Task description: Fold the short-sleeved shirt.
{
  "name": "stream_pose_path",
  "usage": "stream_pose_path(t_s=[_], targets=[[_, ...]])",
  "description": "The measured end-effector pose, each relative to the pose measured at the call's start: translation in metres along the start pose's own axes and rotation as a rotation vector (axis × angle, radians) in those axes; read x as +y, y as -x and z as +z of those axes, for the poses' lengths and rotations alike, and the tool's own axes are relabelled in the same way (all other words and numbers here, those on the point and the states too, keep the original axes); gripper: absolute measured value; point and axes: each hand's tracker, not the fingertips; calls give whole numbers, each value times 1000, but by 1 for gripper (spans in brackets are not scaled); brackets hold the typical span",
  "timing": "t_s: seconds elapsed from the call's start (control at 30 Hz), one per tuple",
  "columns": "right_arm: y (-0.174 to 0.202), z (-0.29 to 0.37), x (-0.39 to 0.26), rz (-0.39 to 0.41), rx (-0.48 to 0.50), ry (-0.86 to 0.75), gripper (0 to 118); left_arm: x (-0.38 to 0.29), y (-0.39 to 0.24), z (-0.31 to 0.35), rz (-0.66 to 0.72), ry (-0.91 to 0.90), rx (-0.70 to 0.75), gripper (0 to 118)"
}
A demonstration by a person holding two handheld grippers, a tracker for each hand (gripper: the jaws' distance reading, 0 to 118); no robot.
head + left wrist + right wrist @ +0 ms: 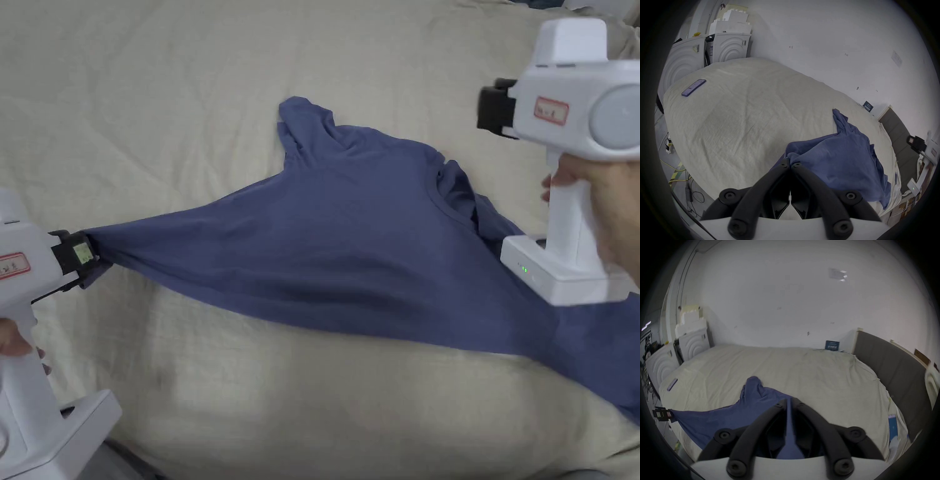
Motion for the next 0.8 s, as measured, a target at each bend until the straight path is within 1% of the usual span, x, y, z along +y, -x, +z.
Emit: stream_pose_path(t_s=[0.03, 0.07, 0.1, 0.13, 0.17, 0.3, 0.43, 0.57, 0.6, 0.73, 0.8], targets=[[1, -13, 9, 13, 23, 23, 36, 0, -1, 0, 2, 3, 3, 0], [2, -25, 17, 32, 30, 62, 69, 0, -2, 0, -4, 11, 14, 0], [1, -42, 24, 41, 62, 104, 91, -1, -3, -1, -15, 13, 19, 0], [2, -58, 30, 41, 93, 144, 104, 0, -4, -1, -15, 11, 22, 0], [2, -71, 36, 42, 101, 174, 110, 1, -4, -2, -13, 12, 24, 0], [7, -134, 54, 81, 97, 296, 110, 5, -8, -6, 3, 10, 33, 0], [9, -195, 59, 65, 81, 417, 110, 11, -14, -12, -30, 6, 52, 0], [19, -234, 57, 103, 56, 480, 110, 15, -19, -20, -45, 12, 77, 0], [21, -247, 57, 97, 43, 496, 110, 14, -21, -22, -57, 13, 77, 0], [23, -281, 51, 40, 56, 541, 110, 18, -25, -29, -61, 13, 88, 0], [22, -303, 51, 57, 60, 566, 110, 20, -26, -28, -69, 11, 85, 0]])
